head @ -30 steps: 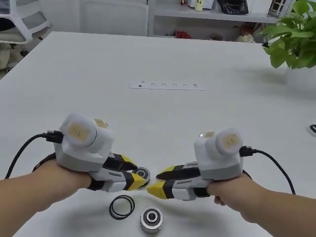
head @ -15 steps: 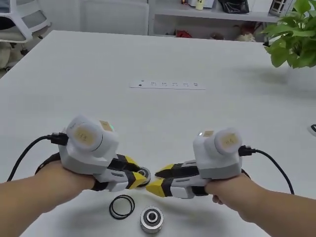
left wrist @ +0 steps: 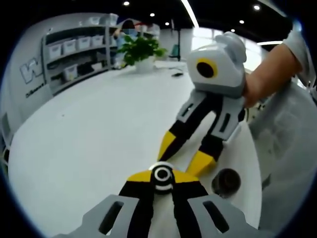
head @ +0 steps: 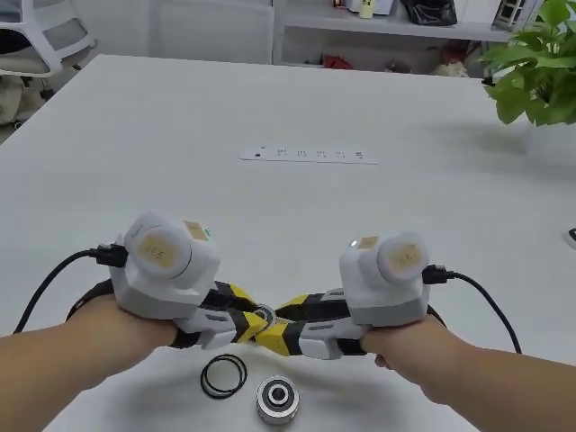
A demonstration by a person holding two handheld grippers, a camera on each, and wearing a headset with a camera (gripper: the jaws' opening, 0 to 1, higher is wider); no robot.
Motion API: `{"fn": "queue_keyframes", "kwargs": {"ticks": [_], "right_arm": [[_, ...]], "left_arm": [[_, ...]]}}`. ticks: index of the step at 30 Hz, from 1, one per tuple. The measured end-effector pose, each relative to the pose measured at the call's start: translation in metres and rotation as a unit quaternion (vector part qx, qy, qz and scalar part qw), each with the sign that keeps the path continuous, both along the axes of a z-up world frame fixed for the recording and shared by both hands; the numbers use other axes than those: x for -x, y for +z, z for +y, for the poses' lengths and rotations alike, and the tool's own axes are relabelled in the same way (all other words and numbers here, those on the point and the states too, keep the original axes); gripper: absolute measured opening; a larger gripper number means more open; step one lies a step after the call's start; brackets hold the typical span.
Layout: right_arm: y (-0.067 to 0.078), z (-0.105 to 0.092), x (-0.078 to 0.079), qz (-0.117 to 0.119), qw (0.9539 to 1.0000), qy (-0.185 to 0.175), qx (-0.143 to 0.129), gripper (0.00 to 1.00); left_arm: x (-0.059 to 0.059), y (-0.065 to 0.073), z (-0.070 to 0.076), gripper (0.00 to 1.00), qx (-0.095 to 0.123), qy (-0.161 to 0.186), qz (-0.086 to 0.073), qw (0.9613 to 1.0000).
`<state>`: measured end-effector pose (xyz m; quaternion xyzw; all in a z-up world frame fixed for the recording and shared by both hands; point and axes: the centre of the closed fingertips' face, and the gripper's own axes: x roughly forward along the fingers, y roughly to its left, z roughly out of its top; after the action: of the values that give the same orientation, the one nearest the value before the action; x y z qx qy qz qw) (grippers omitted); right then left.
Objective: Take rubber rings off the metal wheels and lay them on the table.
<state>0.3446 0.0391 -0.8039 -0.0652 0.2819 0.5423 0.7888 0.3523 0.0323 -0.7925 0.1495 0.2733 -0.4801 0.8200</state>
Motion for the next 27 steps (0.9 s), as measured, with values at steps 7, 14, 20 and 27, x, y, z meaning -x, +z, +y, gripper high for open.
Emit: {"fn": "queue_keyframes", "kwargs": {"ticks": [7,14,20,27], "right_arm": [[-0.003,0.0018,-0.0016,-0.016,0.9998,0.001,0.011,0.27],[-0.0046,0.0049,-0.0024,-0.029,0.9994,0.002,0.018,0.27],[-0.0042,0.0018,-0.0018,-0.04,0.9989,0.005,0.022,0.24],[-0.0029,-0.0011,-0.0004,-0.046,0.9986,0.01,0.026,0.22]], "left_arm": [[0.0008,0.0002,-0.0002,0.14,0.002,0.001,0.0,1.0],[0.0007,0.0002,0.0,0.14,0.002,0.002,0.0,1.0],[0.0003,0.0002,0.0002,0.14,0.002,0.003,0.0,1.0],[0.0006,-0.0001,0.0002,0.14,0.002,0.004,0.0,1.0]]}}
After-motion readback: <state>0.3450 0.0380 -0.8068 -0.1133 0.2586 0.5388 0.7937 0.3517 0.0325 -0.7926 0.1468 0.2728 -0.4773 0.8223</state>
